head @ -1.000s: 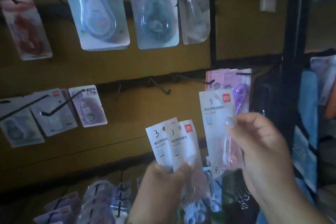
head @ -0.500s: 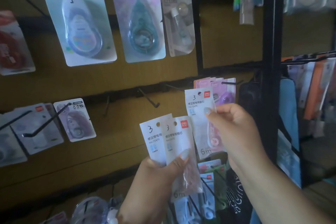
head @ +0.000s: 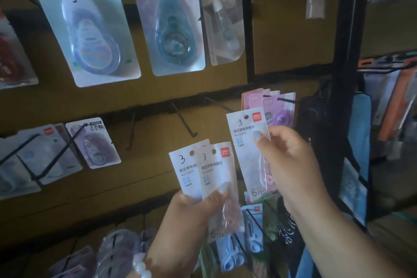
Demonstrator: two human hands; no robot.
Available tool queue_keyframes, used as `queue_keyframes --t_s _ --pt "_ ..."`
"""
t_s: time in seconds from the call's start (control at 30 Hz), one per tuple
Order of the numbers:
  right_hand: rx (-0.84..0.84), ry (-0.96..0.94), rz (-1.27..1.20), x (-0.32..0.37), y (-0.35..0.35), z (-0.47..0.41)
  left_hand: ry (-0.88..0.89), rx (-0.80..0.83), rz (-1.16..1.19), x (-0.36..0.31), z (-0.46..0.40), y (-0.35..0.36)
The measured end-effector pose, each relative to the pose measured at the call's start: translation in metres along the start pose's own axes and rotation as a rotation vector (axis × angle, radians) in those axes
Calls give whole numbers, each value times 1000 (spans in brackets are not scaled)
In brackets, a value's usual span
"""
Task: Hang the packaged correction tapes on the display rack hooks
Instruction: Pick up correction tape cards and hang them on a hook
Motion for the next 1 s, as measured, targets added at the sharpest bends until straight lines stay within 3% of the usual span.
queue_keyframes --t_s 0.3,0.53,1.0 --pt "100 271 64 3 1 -2 -218 -95 -41 -9 25 10" --pt "99 334 167 4 -5 -12 -325 -208 -93 -8 38 13" --pt "209 433 325 11 -4 -10 -426 -232 -19 -19 58 28"
Point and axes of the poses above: each hand's wrist, its own z-axis away from the middle knuckle, its own y-axis out of the palm, x = y × z, the point moved 10 cm from there along -z, towards the middle knuckle
